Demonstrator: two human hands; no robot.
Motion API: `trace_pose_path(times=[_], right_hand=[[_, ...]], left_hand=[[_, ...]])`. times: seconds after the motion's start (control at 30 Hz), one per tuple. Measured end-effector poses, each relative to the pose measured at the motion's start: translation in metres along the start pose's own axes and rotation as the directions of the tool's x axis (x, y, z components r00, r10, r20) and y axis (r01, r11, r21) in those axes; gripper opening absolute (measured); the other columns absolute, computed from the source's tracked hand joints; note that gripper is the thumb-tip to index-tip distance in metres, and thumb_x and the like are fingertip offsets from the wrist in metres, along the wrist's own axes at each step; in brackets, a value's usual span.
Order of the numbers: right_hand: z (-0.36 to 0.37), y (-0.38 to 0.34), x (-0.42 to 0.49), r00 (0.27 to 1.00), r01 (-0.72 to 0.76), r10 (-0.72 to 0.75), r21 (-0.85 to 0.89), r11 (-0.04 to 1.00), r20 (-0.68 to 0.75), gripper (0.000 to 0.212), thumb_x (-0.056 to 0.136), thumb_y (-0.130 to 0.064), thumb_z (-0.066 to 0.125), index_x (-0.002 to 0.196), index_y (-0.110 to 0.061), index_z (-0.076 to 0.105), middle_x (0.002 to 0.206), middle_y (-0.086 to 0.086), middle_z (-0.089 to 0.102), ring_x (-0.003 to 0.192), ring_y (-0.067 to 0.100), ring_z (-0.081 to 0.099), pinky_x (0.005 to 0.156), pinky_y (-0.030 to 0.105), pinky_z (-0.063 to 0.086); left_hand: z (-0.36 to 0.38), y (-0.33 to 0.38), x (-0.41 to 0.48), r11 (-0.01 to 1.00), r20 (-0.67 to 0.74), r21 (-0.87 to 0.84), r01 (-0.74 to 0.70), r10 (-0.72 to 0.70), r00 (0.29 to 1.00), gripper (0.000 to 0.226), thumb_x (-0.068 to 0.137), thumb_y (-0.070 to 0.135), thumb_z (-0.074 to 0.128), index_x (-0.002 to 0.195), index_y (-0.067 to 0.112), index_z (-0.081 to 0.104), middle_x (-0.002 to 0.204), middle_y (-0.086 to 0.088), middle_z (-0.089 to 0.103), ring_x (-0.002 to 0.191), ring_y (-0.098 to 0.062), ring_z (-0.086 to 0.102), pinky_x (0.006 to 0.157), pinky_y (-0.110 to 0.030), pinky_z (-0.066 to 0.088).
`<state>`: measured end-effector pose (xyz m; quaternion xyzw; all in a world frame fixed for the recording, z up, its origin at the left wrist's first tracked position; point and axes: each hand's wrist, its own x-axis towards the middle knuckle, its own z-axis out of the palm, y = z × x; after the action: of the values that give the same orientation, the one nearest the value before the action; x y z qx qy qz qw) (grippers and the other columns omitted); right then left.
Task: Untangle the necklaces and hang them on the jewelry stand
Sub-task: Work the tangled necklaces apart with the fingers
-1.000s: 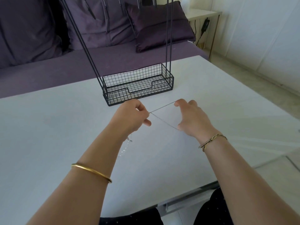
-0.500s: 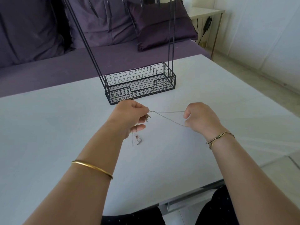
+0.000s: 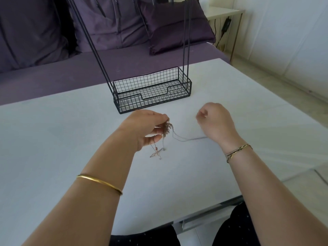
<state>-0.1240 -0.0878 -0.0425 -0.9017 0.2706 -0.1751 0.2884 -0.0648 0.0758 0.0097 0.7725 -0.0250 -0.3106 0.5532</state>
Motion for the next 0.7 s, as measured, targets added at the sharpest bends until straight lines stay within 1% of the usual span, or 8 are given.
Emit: trace_pose_path(times=[0.07,0.13,0.23,0.33,0.4,0.47,0.57,0.7], right_hand=[[-0.005,-0.017,-0.006,0.994,-0.066,0.024,0.423,0.904,0.104,0.018,0.088,-0.005,0.048,0.082,-0.012,0.063,0.088,0.003,0.066,0.092,0.022,0.061,0.074,0.029,0.044],[-0.008,-0.030,-0.013,0.948,-0.238,0.026,0.649,0.723,0.319,0.019,0.087,-0.005,0.048,0.085,-0.014,0.065,0.082,0.001,0.072,0.089,0.018,0.067,0.084,0.030,0.048],[-0.006,-0.037,-0.016,0.876,-0.354,-0.029,0.684,0.638,0.481,0.014,0.087,-0.005,0.051,0.088,-0.007,0.064,0.077,0.010,0.069,0.075,0.018,0.068,0.079,0.034,0.046],[-0.008,-0.039,-0.017,0.843,-0.411,-0.049,0.700,0.585,0.536,0.008,0.089,-0.002,0.052,0.089,-0.003,0.060,0.073,0.011,0.063,0.064,0.018,0.065,0.065,0.025,0.045],[-0.009,-0.038,-0.019,0.841,-0.422,-0.056,0.719,0.551,0.537,0.011,0.090,0.000,0.054,0.080,-0.004,0.059,0.065,0.007,0.058,0.057,0.017,0.059,0.054,0.021,0.048],[-0.007,-0.036,-0.018,0.856,-0.400,-0.066,0.736,0.546,0.513,0.014,0.088,0.002,0.058,0.077,-0.005,0.060,0.062,0.006,0.053,0.053,0.015,0.052,0.056,0.024,0.049],[-0.008,-0.033,-0.016,0.881,-0.362,-0.022,0.703,0.612,0.472,0.015,0.087,-0.004,0.060,0.074,-0.011,0.061,0.057,0.001,0.048,0.050,0.012,0.045,0.055,0.025,0.038],[-0.013,-0.031,-0.011,0.913,-0.342,0.023,0.732,0.590,0.408,0.015,0.086,-0.004,0.058,0.072,-0.011,0.060,0.063,-0.001,0.047,0.049,0.009,0.037,0.045,0.019,0.030]], left_hand=[[0.002,0.000,0.000,1.000,0.002,0.023,-0.021,0.021,1.000,0.004,0.089,0.018,0.065,0.087,0.014,0.066,0.081,0.000,0.068,0.073,-0.011,0.061,0.052,-0.021,0.044],[0.005,0.000,0.001,0.999,0.004,0.032,-0.041,0.040,0.999,0.004,0.088,0.019,0.066,0.087,0.016,0.066,0.079,0.001,0.068,0.070,-0.010,0.060,0.052,-0.022,0.043],[0.006,0.000,0.001,0.997,0.010,0.025,-0.066,0.066,0.998,0.007,0.088,0.020,0.067,0.081,0.019,0.064,0.072,0.004,0.067,0.065,-0.008,0.060,0.052,-0.021,0.042],[0.006,0.001,0.000,0.996,-0.005,0.014,-0.089,0.089,0.996,0.008,0.087,0.020,0.068,0.079,0.020,0.065,0.066,0.005,0.067,0.059,-0.005,0.058,0.051,-0.019,0.041],[0.006,0.002,0.000,0.994,-0.020,0.009,-0.111,0.111,0.994,0.007,0.085,0.021,0.070,0.080,0.021,0.066,0.066,0.005,0.065,0.059,-0.006,0.056,0.051,-0.019,0.040],[0.007,0.002,0.000,0.992,-0.032,0.005,-0.123,0.123,0.992,0.004,0.084,0.021,0.071,0.083,0.021,0.067,0.066,0.005,0.066,0.059,-0.006,0.057,0.052,-0.019,0.040],[0.006,0.001,0.000,0.994,-0.026,0.005,-0.112,0.112,0.993,0.008,0.084,0.022,0.072,0.089,0.022,0.067,0.067,0.006,0.069,0.061,-0.005,0.063,0.055,-0.021,0.039],[0.005,0.001,-0.001,0.997,0.014,0.017,-0.082,0.081,0.997,0.005,0.087,0.017,0.069,0.091,0.017,0.066,0.074,0.003,0.071,0.067,-0.007,0.065,0.054,-0.021,0.041]])
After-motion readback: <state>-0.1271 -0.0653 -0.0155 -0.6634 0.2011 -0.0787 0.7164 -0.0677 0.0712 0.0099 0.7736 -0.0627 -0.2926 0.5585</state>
